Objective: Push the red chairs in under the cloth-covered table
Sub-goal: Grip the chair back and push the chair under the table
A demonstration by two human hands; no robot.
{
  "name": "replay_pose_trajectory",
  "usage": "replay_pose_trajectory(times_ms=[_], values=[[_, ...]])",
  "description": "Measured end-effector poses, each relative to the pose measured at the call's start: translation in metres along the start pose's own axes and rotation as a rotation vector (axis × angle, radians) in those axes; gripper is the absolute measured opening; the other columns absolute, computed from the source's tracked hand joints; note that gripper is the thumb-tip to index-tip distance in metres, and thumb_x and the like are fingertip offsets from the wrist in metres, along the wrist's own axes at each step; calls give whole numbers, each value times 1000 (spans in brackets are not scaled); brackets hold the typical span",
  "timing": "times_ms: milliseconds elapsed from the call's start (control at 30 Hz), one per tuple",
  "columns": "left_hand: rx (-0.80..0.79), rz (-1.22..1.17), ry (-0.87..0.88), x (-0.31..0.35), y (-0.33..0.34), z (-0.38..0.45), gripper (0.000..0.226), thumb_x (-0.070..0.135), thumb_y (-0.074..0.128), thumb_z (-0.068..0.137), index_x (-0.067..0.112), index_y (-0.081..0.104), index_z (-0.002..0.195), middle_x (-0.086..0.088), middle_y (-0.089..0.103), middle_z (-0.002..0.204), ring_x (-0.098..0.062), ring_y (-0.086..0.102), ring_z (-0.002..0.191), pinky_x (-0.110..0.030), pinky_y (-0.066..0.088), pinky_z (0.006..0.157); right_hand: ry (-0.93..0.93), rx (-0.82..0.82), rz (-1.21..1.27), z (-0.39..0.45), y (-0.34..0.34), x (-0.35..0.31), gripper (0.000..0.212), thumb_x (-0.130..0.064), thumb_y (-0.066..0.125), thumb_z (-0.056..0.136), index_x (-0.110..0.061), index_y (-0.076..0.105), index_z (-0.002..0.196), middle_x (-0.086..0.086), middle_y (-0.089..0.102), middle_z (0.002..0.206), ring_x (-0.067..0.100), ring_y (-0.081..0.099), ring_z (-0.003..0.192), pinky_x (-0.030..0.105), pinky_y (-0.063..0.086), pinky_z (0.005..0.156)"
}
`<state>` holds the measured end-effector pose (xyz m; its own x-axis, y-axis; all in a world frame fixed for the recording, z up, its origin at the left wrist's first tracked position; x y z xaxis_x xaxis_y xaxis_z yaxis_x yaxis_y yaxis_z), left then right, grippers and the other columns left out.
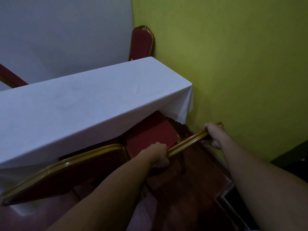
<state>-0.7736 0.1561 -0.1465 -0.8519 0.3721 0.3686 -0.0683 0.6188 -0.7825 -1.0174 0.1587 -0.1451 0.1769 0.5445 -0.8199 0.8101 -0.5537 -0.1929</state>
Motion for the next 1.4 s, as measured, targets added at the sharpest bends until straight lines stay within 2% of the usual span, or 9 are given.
replay_pose_trajectory(times_ms=[200,400,667,900,933,1000,1100,1267,1400], values=[[16,-23,-72,-17,-18,17,16,25,64,82,25,57,97,-1,57,94,-19,58,77,-34,49,66,8,-52,-1,15,22,-16,42,-3,58,87,7,55,128,20,65,94,29,67,71,35,54,36],[12,-58,-119,-33,-32,32,38,22,64,84,21,61,122,-2,56,102,-23,60,89,-38,56,80,2,-74,28,22,43,-32,30,-1,56,87,-2,51,116,17,61,79,26,64,62,33,52,33],[-9,-85,-128,-36,-33,43,42,23,61,86,19,60,127,-7,62,114,-26,64,98,-43,58,89,-4,-70,49,28,44,-36,19,-1,56,91,0,51,109,16,60,80,25,64,64,31,51,32],[19,-107,-141,-38,-30,49,32,19,63,84,22,62,117,-4,60,103,-23,62,90,-38,57,79,-2,-50,-43,30,40,-34,29,-13,62,89,-2,52,114,12,61,88,24,62,70,33,53,33],[26,-113,-143,-38,-30,48,31,19,63,84,22,62,115,-3,60,100,-22,62,89,-37,57,78,6,-37,-87,27,39,-36,43,-18,64,84,0,51,121,12,63,90,26,64,73,38,57,39],[37,-115,-137,-38,-32,46,29,19,63,85,21,63,114,-2,60,97,-21,62,87,-35,56,75,3,40,-270,22,31,-42,74,-30,67,74,1,41,136,14,64,108,32,66,89,51,63,68],[24,-116,-92,-34,-41,34,37,29,67,85,20,64,120,-3,64,106,-20,64,90,-33,55,74,-118,194,-635,6,19,-70,93,-41,68,77,1,28,150,21,51,139,42,55,123,49,50,97],[115,-159,-47,-43,-84,1,49,33,65,89,19,60,136,-3,65,133,-23,61,120,-37,49,103,-276,197,-882,-32,49,-106,88,-44,67,77,-9,35,150,21,38,152,43,41,138,52,39,109],[201,-205,-41,-69,-125,-41,46,26,60,92,18,58,138,-2,63,136,-21,58,124,-32,45,104,-370,14,-871,-74,114,-123,85,-36,60,76,-11,33,153,20,39,155,43,41,140,54,41,110]])
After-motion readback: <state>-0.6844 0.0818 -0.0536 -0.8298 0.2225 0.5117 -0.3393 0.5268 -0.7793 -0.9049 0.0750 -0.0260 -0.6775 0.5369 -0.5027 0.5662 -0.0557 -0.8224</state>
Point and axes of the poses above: each hand's wrist, its own z-axis towards the middle knuckle, its own y-axis out of the palm, x = y × z, the point moved 10 cm from there along z, towards the middle knuckle
